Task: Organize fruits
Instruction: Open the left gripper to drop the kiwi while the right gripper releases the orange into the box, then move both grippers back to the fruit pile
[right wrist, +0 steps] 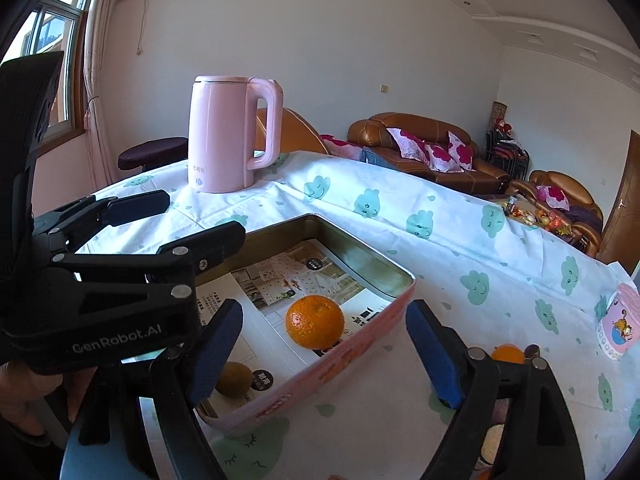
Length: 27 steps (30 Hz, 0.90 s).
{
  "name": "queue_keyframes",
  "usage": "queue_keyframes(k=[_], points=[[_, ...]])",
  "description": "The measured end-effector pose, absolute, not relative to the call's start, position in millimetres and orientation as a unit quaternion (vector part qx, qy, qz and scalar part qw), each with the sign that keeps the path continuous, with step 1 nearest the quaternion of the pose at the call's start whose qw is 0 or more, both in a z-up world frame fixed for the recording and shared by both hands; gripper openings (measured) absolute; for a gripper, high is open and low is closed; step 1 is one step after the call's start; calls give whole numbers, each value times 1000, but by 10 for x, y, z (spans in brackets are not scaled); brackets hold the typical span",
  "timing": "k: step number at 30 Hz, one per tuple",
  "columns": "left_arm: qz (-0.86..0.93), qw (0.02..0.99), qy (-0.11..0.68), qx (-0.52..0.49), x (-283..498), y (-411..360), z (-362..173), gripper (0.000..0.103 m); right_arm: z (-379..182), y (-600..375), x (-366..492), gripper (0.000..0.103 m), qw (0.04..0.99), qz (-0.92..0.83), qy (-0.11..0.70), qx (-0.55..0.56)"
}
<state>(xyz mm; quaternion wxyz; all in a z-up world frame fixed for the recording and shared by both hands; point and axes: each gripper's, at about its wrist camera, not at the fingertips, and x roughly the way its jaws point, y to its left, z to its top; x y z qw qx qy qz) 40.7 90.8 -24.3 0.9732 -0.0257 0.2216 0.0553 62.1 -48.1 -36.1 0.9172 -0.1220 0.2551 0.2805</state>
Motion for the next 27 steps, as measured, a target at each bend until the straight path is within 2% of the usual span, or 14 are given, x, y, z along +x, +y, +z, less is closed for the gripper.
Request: queue_keyframes(k=[8,14,22,23,25,27], points=[[1,976,218,-6,346,345,-259,99,-420,-1305,423,85,942,192,255,-103],[-24,971,235,14,404,6,-380,99,-606,-1776,425,85,946,139,285,-73],[-37,967,252,23,444,-154,-488,99,-751,-1873,502,85,935,141,320,-52],[-39,966,254,24,445,-165,-499,99,-762,-1865,517,84,934,143,325,-52],[-43,965,258,27,456,-203,-518,99,-804,-1864,544,73,928,149,338,-48],[-48,964,261,30,467,-242,-534,99,-844,-1867,597,67,921,155,354,-41]])
